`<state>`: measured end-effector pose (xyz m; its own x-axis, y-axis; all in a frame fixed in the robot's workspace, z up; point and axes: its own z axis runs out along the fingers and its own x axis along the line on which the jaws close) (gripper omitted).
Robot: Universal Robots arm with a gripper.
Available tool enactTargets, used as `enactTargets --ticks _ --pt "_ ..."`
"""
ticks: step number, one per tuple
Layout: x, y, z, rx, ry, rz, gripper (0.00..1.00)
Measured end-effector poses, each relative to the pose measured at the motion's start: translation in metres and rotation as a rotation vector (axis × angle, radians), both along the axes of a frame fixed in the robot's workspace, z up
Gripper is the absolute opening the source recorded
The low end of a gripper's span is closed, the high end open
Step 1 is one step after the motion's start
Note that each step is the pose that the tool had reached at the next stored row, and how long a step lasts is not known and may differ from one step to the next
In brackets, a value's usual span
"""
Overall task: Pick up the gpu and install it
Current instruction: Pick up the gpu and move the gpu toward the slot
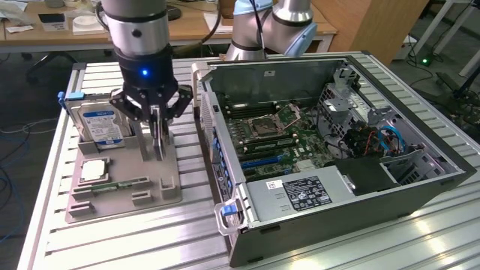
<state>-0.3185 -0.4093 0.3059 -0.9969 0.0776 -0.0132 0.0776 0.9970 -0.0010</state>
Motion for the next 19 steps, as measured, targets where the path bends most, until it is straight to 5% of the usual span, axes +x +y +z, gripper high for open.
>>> enactTargets --ticks 19 --pt "0.000 0.0000 0.0845 0.0001 -0.0001 0.000 0.28"
